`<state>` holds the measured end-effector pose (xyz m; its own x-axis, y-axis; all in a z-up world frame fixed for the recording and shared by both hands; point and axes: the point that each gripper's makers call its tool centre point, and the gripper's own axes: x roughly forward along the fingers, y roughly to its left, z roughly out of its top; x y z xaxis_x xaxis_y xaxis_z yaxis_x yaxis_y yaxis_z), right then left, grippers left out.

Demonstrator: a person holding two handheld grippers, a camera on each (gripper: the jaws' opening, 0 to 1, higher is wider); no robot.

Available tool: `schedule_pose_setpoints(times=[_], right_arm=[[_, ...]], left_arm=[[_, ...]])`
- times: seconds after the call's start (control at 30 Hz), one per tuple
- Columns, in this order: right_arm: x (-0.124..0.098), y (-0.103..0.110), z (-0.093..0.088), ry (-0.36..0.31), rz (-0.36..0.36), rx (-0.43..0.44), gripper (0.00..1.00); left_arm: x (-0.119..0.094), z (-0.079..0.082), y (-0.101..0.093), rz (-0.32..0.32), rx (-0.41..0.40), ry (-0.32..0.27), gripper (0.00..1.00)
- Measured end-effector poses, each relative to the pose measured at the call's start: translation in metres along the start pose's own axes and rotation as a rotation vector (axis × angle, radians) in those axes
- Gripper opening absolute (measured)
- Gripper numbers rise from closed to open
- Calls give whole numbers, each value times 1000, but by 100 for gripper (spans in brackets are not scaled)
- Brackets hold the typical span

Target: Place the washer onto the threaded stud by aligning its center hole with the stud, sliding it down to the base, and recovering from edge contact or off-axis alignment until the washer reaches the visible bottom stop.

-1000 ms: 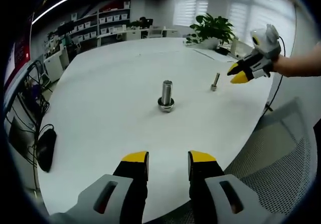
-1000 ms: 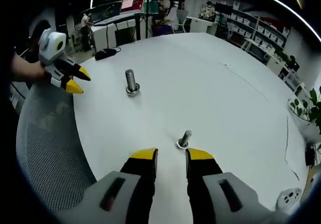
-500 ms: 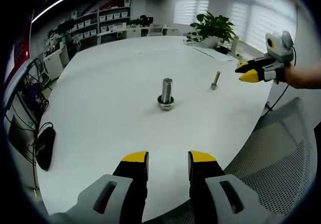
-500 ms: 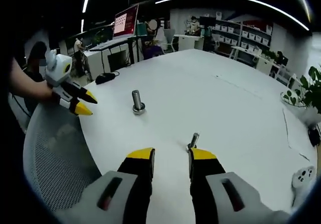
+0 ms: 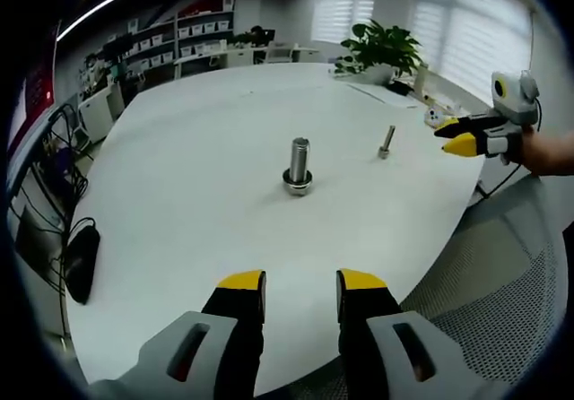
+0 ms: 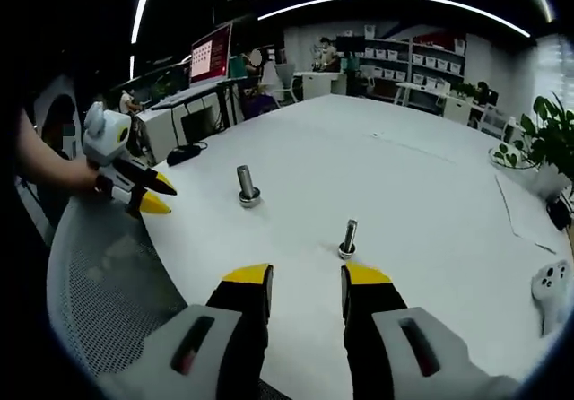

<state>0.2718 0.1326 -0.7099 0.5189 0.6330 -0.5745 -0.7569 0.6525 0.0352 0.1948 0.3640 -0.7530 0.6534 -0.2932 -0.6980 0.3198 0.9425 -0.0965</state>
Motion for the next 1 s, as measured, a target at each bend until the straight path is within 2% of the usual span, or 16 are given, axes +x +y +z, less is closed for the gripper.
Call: schedule_pose_setpoints(times=[0.3,0.47,1.0], right_arm=[[0,3,0,-13,-2,13,34],[4,6,-8,14,4,-10,34],[7,11,-16,46,22,-33,34]], left_arm=[[0,-1,-1,-1,4,3,30],[1,-1,-2,-7,5,5,31],[0,0,-4,-13,12,0,31]])
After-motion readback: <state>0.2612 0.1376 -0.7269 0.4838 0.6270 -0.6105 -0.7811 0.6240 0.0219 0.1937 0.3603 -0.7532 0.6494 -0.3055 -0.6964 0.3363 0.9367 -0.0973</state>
